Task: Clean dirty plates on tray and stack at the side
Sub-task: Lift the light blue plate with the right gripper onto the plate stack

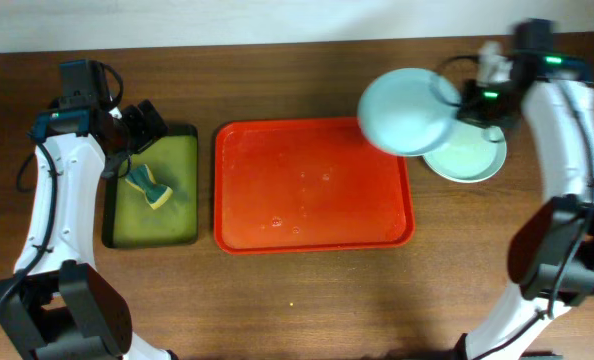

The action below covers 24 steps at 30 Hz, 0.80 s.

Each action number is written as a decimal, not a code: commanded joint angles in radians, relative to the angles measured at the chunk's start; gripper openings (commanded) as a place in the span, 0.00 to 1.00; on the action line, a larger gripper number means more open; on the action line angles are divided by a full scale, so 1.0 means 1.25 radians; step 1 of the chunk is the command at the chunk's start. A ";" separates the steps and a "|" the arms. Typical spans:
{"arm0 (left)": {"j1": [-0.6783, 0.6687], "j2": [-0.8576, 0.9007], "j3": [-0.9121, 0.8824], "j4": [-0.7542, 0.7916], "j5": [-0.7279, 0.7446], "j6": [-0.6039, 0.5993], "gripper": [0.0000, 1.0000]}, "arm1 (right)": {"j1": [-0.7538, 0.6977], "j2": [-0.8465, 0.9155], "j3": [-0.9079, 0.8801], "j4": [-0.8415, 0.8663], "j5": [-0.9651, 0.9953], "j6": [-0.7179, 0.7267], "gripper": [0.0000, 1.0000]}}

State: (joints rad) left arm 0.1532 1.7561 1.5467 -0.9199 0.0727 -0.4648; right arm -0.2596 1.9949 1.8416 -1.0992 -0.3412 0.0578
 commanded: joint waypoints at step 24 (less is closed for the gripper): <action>0.002 0.001 0.003 0.001 0.008 0.002 0.99 | -0.133 -0.089 -0.250 0.202 -0.021 0.162 0.94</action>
State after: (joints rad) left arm 0.1528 1.7561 1.5467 -0.9199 0.0727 -0.4648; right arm -0.4267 2.0109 1.5124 -0.8307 -0.3546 0.1818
